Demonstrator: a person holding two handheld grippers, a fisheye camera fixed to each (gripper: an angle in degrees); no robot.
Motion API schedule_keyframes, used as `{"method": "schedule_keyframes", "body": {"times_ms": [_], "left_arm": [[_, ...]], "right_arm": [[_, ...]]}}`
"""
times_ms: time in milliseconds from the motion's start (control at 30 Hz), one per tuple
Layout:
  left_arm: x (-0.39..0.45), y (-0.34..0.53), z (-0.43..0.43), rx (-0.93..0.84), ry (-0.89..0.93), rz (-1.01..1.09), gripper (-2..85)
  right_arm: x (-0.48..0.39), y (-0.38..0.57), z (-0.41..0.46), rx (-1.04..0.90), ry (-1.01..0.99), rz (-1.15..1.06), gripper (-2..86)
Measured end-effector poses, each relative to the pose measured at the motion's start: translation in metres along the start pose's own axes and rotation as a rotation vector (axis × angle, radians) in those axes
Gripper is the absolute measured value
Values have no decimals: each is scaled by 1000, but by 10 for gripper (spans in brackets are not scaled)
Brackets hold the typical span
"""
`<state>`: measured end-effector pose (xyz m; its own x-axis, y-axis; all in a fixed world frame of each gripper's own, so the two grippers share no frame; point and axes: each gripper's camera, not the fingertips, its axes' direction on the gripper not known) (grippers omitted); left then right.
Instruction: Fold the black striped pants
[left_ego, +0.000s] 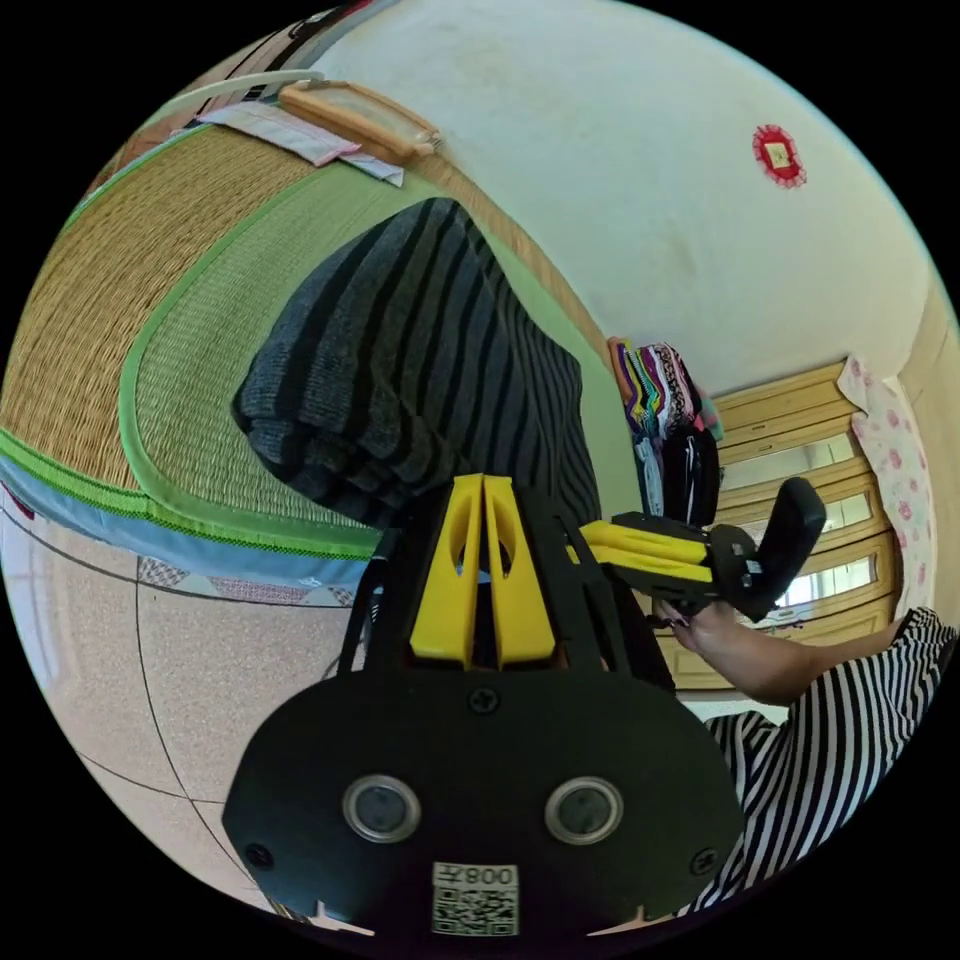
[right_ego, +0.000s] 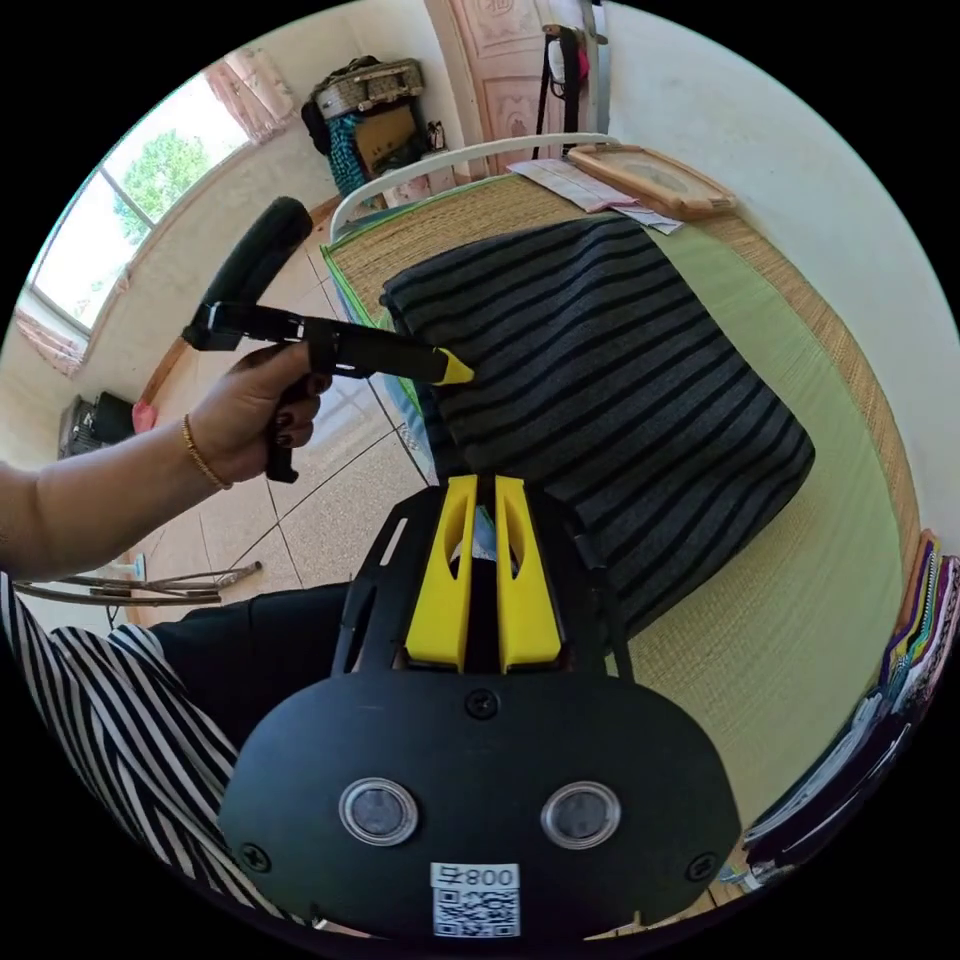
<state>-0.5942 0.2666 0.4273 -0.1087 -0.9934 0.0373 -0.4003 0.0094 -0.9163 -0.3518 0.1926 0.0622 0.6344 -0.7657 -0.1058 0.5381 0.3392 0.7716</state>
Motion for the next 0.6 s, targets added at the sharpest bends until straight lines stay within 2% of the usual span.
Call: {"method": "schedule_keyframes", "body": {"times_ms": [133, 267, 333, 600], "left_arm": [[5, 11, -1, 23, 7, -28, 0], [17, 10, 2, 12, 8, -29, 0], [25, 10, 3, 6, -5, -27, 0], [60, 20, -3, 29, 58, -31, 0]], "right_arm": [[59, 39, -36, 54, -5, 186, 4], [107, 72, -17, -43, -69, 339, 2], [126, 91, -14, 17, -144, 410, 2], [158, 111, -42, 15, -175, 423, 3]]}}
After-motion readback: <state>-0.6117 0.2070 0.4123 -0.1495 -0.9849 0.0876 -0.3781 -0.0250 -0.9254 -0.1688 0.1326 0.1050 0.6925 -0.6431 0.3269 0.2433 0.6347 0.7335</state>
